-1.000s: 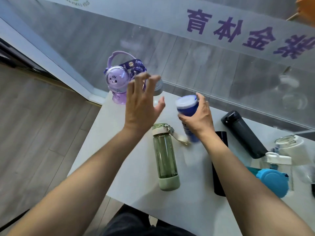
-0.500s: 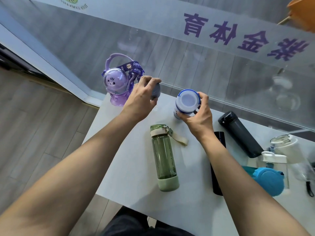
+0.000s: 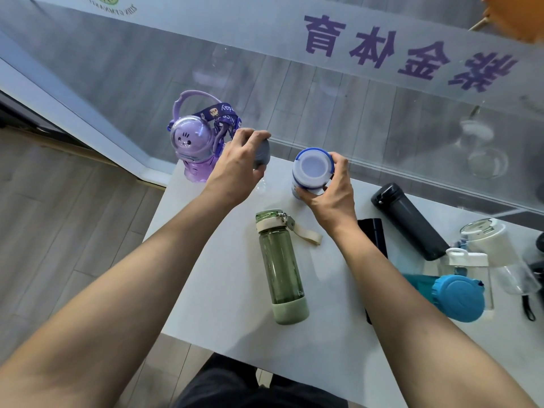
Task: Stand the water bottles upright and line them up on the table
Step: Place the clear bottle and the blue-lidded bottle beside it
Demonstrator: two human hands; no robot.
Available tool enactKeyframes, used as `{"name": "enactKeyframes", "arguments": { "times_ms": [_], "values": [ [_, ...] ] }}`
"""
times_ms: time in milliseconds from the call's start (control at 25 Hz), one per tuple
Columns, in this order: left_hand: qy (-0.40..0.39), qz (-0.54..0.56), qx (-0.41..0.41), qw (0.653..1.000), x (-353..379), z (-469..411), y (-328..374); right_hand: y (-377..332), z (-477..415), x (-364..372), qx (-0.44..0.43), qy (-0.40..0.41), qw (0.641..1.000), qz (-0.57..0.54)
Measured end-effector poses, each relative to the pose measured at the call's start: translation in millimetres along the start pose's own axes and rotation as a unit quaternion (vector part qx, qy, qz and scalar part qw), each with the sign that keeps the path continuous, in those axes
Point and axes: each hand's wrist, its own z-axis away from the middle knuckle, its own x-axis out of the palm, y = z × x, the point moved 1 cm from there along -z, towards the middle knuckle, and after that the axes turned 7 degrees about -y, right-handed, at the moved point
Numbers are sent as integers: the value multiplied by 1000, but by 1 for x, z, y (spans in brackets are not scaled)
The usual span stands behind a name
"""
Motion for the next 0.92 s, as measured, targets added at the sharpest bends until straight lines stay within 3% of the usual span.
{"name": "enactKeyframes", "arguments": {
  "times_ms": [680, 920],
  "values": [
    [-14, -28, -2, 1000, 6, 11, -7, -5, 14, 5, 60, -7, 997, 45],
    [17, -111, 5, 994, -8, 23, 9, -8, 26, -5, 94, -17, 993, 66]
  ]
}}
